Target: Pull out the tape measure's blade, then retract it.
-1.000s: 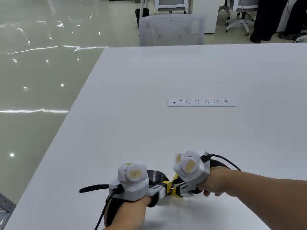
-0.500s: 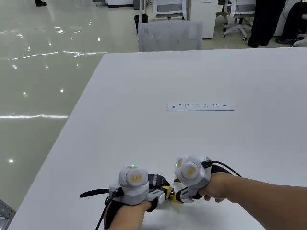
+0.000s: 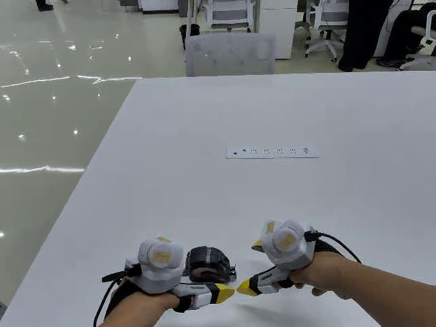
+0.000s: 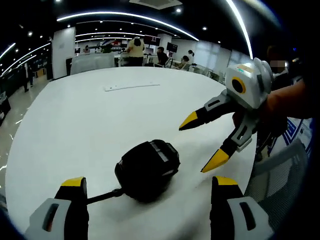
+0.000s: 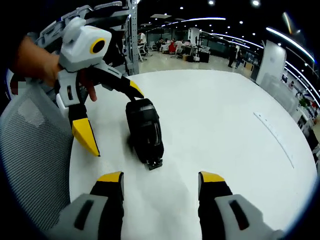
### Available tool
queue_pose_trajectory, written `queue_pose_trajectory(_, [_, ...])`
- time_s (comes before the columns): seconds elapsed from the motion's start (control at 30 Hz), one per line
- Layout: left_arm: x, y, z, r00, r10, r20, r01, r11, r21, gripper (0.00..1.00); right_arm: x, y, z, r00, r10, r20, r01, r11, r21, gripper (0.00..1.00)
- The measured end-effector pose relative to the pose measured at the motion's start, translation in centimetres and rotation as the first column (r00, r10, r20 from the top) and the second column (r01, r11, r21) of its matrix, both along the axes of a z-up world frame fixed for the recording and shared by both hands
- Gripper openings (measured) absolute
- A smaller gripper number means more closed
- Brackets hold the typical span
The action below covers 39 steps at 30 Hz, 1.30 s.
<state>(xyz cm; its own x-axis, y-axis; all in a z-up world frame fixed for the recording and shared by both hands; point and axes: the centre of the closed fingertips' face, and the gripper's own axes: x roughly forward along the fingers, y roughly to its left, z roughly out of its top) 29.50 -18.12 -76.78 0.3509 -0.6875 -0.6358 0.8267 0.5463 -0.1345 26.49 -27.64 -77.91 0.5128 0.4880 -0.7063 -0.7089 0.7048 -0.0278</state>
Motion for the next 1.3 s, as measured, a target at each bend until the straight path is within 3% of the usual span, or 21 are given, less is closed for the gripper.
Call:
queue_pose_trajectory(0.03, [0.0,0.5,0.2,1.000,-0.005,0.000,0.005,1.000,-0.001,1.00,-0.1,-0.5,0.6,1.000,-0.024,0.014,0.024,1.000,0.009,0.60])
queue_pose_trajectory(0.13, [0.2,1.2,1.4,1.000,-0.016,0.002,0.017,0.998,-0.060,1.00,-0.6,-1.9,1.5,0.997,-0.064,0.035,0.063,0.998,0.022,0.62])
queue_pose_trajectory(0.2, [-0.1,0.9,3.3,0.999,-0.038,0.001,0.037,0.981,-0.190,1.00,-0.9,-2.7,1.9,0.995,-0.094,0.045,0.093,0.995,0.027,0.63])
queue_pose_trajectory(0.27, [0.1,2.0,3.4,0.999,-0.039,0.013,0.041,0.987,-0.154,1.00,-1.2,-3.3,2.3,0.991,-0.122,0.054,0.120,0.992,0.041,0.65])
queue_pose_trajectory(0.3, [0.2,2.6,3.8,0.999,-0.041,0.020,0.044,0.986,-0.163,1.00,-1.5,-3.5,2.8,0.988,-0.139,0.067,0.134,0.989,0.063,0.65])
queue_pose_trajectory(0.4, [0.9,3.9,4.4,0.999,-0.008,0.041,0.015,0.984,-0.177,1.00,-2.5,-4.6,3.5,0.985,-0.151,0.086,0.147,0.987,0.059,0.66])
queue_pose_trajectory(0.47, [1.2,4.7,5.2,0.997,0.004,0.071,0.010,0.982,-0.190,1.00,-3.3,-5.4,3.8,0.982,-0.166,0.090,0.161,0.985,0.061,0.67])
queue_pose_trajectory(0.57, [1.3,5.7,5.8,0.995,0.003,0.099,0.016,0.981,-0.195,1.00,-4.2,-6.6,4.3,0.977,-0.188,0.103,0.182,0.981,0.063,0.69])
queue_pose_trajectory(0.7, [1.1,6.6,6.9,0.993,-0.001,0.117,0.029,0.971,-0.239,1.00,-5.6,-8.1,4.8,0.968,-0.220,0.122,0.212,0.975,0.069,0.75])
queue_pose_trajectory(0.83, [0.9,8.0,6.3,0.991,-0.011,0.133,0.038,0.979,-0.200,1.00,-6.9,-9.7,5.7,0.952,-0.273,0.139,0.261,0.961,0.096,0.80])
queue_pose_trajectory(0.93, [0.7,9.1,5.9,0.992,-0.010,0.128,0.032,0.984,-0.176,1.00,-8.5,-11.0,6.1,0.947,-0.278,0.161,0.269,0.960,0.076,0.83])
queue_pose_trajectory(1.17, [0.5,10.3,6.6,0.992,0.013,0.127,0.013,0.980,-0.199,1.00,-11.1,-13.0,6.2,0.931,-0.329,0.161,0.314,0.943,0.111,0.90])
queue_pose_trajectory(1.3, [0.0,11.3,5.6,0.989,-0.018,0.145,0.039,0.989,-0.146,1.00,-12.9,-14.3,6.1,0.921,-0.351,0.171,0.341,0.936,0.088,0.93])
